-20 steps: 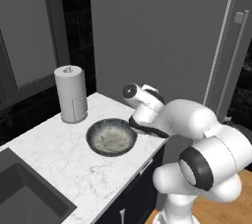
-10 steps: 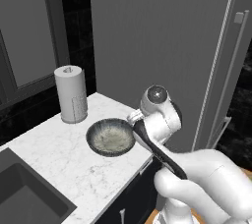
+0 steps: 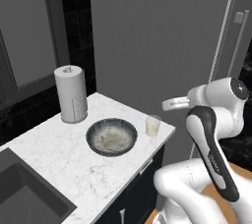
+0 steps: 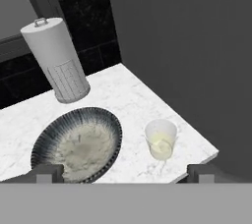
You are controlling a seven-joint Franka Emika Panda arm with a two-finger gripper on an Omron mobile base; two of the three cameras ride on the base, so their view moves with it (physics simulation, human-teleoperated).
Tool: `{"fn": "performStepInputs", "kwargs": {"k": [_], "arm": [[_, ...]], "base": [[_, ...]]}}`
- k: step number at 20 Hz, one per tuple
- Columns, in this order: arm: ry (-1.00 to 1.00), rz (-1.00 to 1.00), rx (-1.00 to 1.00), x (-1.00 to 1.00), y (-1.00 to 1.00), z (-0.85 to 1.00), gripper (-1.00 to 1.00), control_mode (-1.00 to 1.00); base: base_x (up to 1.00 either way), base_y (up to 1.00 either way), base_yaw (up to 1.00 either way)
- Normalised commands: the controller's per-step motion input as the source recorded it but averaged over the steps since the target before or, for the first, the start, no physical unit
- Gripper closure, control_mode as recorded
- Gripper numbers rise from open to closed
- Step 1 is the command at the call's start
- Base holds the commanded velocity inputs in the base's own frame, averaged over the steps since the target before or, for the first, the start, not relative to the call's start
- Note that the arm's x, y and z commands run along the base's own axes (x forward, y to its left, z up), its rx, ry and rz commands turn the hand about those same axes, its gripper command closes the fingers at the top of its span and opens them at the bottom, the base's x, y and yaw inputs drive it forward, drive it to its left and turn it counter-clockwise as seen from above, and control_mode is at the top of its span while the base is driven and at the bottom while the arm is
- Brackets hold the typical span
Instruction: Grab a lemon wedge from the fridge and one ice cube from the ice bowl, and put them in the glass of lemonade.
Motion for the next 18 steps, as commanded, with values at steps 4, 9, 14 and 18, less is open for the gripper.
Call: {"fn": "performStepInputs", "kwargs": {"k": [4,9,14,18], "arm": [[0.07,0.00,-0.07,-0.35,0.24,0.02,-1.00,-1.00],[0.01,0.00,-0.02,-0.11,0.05,0.01,-1.00,-1.00],[0.00,-0.02,-0.03,-0.67,0.13,-0.16,-1.00,-1.00],[0.00,-0.05,-0.02,-1.00,0.00,-0.16,-1.00,-1.00]], "base": [[0.00,0.00,0.00],[0.00,0.00,0.00],[0.00,0.00,0.00],[0.00,0.00,0.00]]}}
